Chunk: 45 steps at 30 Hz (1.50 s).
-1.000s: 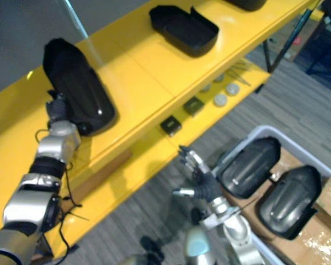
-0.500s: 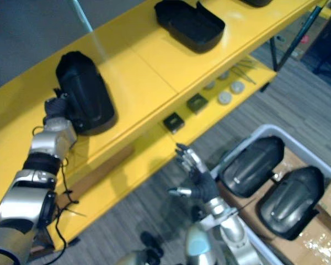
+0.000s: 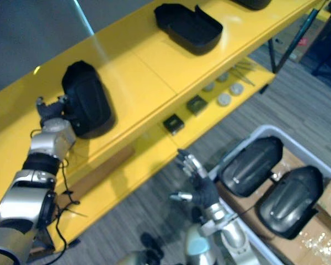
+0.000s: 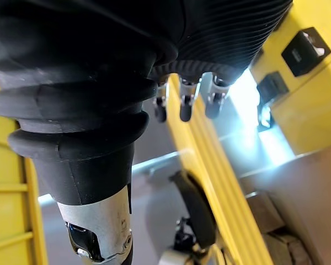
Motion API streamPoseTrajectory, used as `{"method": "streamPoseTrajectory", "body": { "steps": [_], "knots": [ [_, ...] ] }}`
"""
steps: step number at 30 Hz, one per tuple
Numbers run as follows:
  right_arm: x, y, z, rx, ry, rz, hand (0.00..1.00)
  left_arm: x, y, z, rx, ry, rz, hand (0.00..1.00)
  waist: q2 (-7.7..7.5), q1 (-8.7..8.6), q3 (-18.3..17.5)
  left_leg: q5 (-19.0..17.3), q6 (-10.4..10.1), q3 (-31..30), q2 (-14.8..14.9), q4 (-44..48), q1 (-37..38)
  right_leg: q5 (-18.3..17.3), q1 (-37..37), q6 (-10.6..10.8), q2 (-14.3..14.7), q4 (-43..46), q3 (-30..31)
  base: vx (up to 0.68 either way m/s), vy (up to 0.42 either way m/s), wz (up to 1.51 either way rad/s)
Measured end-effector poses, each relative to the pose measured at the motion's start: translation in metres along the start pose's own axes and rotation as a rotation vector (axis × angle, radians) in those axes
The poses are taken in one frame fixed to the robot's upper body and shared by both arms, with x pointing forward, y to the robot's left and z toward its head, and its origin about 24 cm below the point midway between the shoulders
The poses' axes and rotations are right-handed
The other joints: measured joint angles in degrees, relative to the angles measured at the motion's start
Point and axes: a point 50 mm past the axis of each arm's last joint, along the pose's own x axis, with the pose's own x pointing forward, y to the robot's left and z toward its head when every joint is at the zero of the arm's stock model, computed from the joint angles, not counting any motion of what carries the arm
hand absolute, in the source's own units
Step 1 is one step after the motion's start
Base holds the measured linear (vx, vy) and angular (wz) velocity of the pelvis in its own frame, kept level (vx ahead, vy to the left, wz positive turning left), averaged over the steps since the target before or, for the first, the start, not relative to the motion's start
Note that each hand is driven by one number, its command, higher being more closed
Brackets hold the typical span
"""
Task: Walk over and take plastic housings, then place them on the shelf
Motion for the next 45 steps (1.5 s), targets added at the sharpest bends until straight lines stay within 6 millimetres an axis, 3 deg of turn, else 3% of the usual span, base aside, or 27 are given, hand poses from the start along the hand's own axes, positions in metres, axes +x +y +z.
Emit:
{"method": "streamPoseTrajectory", "body": {
  "steps": [1, 5, 7, 10, 11, 15, 18, 21, 22, 23, 28, 33, 36, 39, 41, 45],
  "knots": [
    [-0.002, 0.000, -0.001, 0.005, 0.006, -0.004, 0.00, 0.002, 0.005, 0.007, -0.009, -0.038, 0.032, 0.00, 0.13, 0.00, -0.32, 0.00, 0.00, -0.01, 0.01, -0.02, -0.02, 0.01, 0.05, 0.01, 0.01, -0.16, 0.00, 0.02, -0.003, -0.03],
    [-0.008, 0.001, -0.007, 0.040, 0.032, -0.025, 0.00, 0.007, 0.029, 0.067, -0.104, -0.315, 0.157, 0.00, 0.65, 0.17, -1.64, 0.00, 0.00, -0.07, 0.06, -0.61, 0.19, 0.92, 0.93, 0.12, 0.22, -2.03, -0.09, 0.00, 0.000, 0.00],
    [-0.010, -0.001, -0.012, 0.027, 0.057, -0.040, 0.00, 0.005, 0.032, 0.074, -0.121, -0.381, 0.166, 0.00, 1.01, 0.28, -2.84, 0.00, 0.00, -0.05, 0.03, -1.08, 1.29, 1.32, 2.48, 0.11, 0.30, -3.28, -0.21, 0.02, 0.003, -0.01],
    [-0.013, -0.016, -0.021, -0.023, 0.102, -0.105, 0.00, 0.002, 0.035, 0.066, -0.093, -0.470, 0.151, 0.00, 1.44, 0.40, -6.21, -0.01, -0.02, -0.52, 0.09, -1.44, 2.12, 1.41, 4.45, 0.11, 0.32, -4.86, -1.41, 0.03, -0.012, 0.11],
    [-0.015, -0.030, -0.019, -0.072, 0.104, -0.157, 0.00, -0.001, 0.036, 0.065, -0.110, -0.505, 0.128, 0.00, 1.41, 0.98, -6.49, 0.00, -0.03, -0.86, 0.09, -1.89, 2.94, 1.41, 5.42, 0.11, 0.39, -5.22, -1.79, 0.00, -0.014, 0.13],
    [-0.006, -0.077, 0.009, -0.234, 0.006, -0.301, 0.00, -0.011, 0.053, 0.044, -0.152, -0.581, 0.064, 0.00, 1.18, 3.65, -8.83, 0.39, -0.41, -2.18, -0.04, -2.99, 3.82, 1.53, 7.20, 0.23, 0.43, -6.22, -3.52, 0.00, -0.011, 0.18],
    [0.002, -0.086, 0.023, -0.266, -0.073, -0.339, 0.00, -0.025, 0.070, 0.023, -0.213, -0.596, 0.036, 0.00, 1.13, 5.22, -10.95, 0.89, -0.49, -3.89, -0.26, -3.82, 3.82, 1.54, 8.08, 0.20, 0.42, -6.87, -5.45, 0.01, -0.019, 0.31],
    [0.009, -0.087, 0.029, -0.262, -0.117, -0.377, 0.00, -0.065, 0.093, -0.006, -0.340, -0.602, -0.018, 0.00, 1.14, 7.54, -12.60, 1.86, -0.29, -6.94, -0.75, -5.15, 3.89, 1.54, 9.97, 0.21, 0.06, -7.88, -8.80, 0.03, -0.008, 0.55],
    [0.012, -0.087, 0.031, -0.258, -0.138, -0.422, 0.00, -0.095, 0.109, -0.029, -0.392, -0.573, -0.055, 0.00, 1.13, 9.64, -12.96, 2.00, -0.32, -8.54, -1.04, -5.38, 4.10, 1.52, 11.54, 0.24, -0.12, -8.59, -10.87, 0.02, 0.012, 0.41],
    [0.016, -0.099, 0.043, -0.270, -0.193, -0.568, 0.00, -0.131, 0.158, -0.049, -0.357, -0.609, -0.222, 0.00, -2.74, 14.28, -15.14, 3.00, -0.29, -12.77, -2.11, -6.26, 3.07, 0.89, 13.23, 1.01, -1.12, -9.44, -15.53, 0.02, 0.010, 0.30],
    [0.016, -0.098, 0.041, -0.256, -0.192, -0.572, 0.00, -0.132, 0.158, -0.051, -0.367, -0.599, -0.215, 0.00, -2.77, 14.28, -14.95, 3.00, -0.29, -12.86, -2.16, -6.25, 3.06, 0.89, 13.18, 1.01, -1.16, -9.42, -15.53, 0.00, 0.000, 0.00],
    [0.018, -0.092, 0.027, 0.018, -0.217, -0.564, 0.00, -0.141, 0.146, -0.060, -0.417, -0.540, -0.232, 0.00, -3.08, 14.65, -12.83, 3.06, -0.18, -13.30, -2.53, -6.01, 1.97, 0.86, 11.90, 1.05, -1.36, -8.87, -15.69, 0.00, 0.001, 0.01],
    [0.027, -0.093, 0.015, 0.203, -0.228, -0.524, 0.00, -0.144, 0.134, -0.059, -0.458, -0.530, -0.256, 0.00, -4.05, 15.69, -10.78, 3.54, 0.25, -14.02, -2.92, -5.98, 0.34, 1.09, 10.55, 1.30, -1.67, -8.41, -16.04, 0.00, 0.019, 0.13],
    [0.055, -0.087, 0.015, 0.343, -0.265, -0.421, 0.00, -0.144, 0.129, -0.067, -0.481, -0.459, -0.212, 0.00, -4.90, 16.79, -9.29, 3.48, 0.58, -15.79, -3.63, -4.90, -0.73, 1.25, 10.77, 1.52, -2.10, -8.07, -17.42, 0.01, 0.021, 0.27],
    [0.082, -0.076, 0.030, 0.354, -0.311, -0.299, 0.00, -0.143, 0.131, -0.077, -0.461, -0.406, -0.173, 0.00, -5.03, 18.74, -8.79, 3.36, 0.77, -16.24, -3.93, -4.80, -1.00, 1.28, 10.84, 1.58, -2.44, -8.05, -17.99, 0.04, 0.039, 0.14],
    [0.099, -0.069, 0.040, 0.344, -0.316, -0.232, 0.00, -0.142, 0.138, -0.088, -0.424, -0.364, -0.136, 0.00, -5.27, 20.54, -8.56, 2.98, 1.24, -17.47, -4.09, -4.77, 0.15, 1.28, 12.40, 1.57, -2.70, -7.45, -18.93, 0.04, 0.022, 0.18]
  ]
}}
